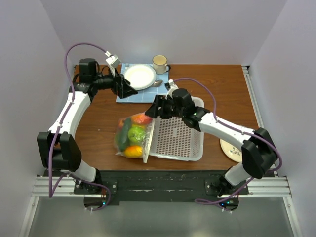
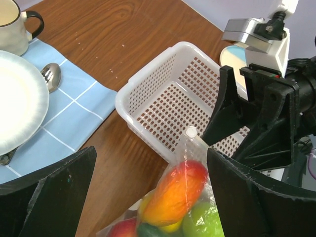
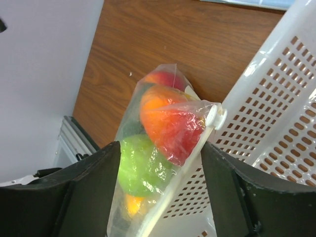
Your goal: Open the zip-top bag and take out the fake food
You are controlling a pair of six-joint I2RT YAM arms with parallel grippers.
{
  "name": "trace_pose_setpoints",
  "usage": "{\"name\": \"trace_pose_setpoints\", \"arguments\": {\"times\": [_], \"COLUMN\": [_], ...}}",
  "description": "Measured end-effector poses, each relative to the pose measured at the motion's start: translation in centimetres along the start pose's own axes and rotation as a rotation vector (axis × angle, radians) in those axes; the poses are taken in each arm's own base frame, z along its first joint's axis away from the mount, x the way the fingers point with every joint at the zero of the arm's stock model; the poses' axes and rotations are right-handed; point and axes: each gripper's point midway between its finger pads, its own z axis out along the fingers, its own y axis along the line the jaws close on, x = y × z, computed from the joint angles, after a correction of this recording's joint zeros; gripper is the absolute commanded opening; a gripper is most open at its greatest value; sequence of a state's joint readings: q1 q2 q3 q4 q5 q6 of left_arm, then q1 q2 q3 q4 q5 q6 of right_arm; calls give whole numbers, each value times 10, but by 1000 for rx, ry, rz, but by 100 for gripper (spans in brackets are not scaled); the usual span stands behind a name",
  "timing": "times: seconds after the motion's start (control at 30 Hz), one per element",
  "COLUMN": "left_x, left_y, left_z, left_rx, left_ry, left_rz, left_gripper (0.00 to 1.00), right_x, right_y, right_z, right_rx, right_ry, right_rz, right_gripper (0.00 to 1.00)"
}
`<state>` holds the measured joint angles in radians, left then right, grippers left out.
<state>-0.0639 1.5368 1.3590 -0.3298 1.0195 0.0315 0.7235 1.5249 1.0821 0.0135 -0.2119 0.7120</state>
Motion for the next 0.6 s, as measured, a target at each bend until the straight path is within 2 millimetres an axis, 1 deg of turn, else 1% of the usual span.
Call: {"name": "trace_pose_setpoints", "arguments": {"times": [0.07, 0.2, 0.3, 0.4, 0.43, 0.5, 0.53, 0.6], "left_x": [1, 7, 11, 9, 9, 8, 8, 9], "left_y": [2, 9, 10, 8, 8, 7, 6, 5], "left_z": [0, 0, -1, -1, -2, -2, -2, -2], "left_rx": [-11, -47, -59, -59, -58, -54, -52, -45], "left_ry": [2, 3, 6, 1, 0, -1, -1, -1], "left_rz": [13, 16, 12, 20, 21, 23, 22, 22], "left_gripper": [100, 100, 100, 100, 100, 100, 100, 100], "right_x": [5, 29, 42, 49, 49, 48, 47, 46], "right_y": [2, 0, 0, 0, 1, 0, 0, -2], "right_z": [1, 3, 3, 3, 3, 4, 4, 4], "right_rx": [-6, 1, 3, 5, 6, 7, 10, 22], "right_ry": [6, 49, 73, 87, 86, 81, 78, 71], "right_rz": [1, 6, 5, 11, 11, 10, 7, -2], "right_gripper": [67, 65, 61, 48, 36, 26, 16, 11]}}
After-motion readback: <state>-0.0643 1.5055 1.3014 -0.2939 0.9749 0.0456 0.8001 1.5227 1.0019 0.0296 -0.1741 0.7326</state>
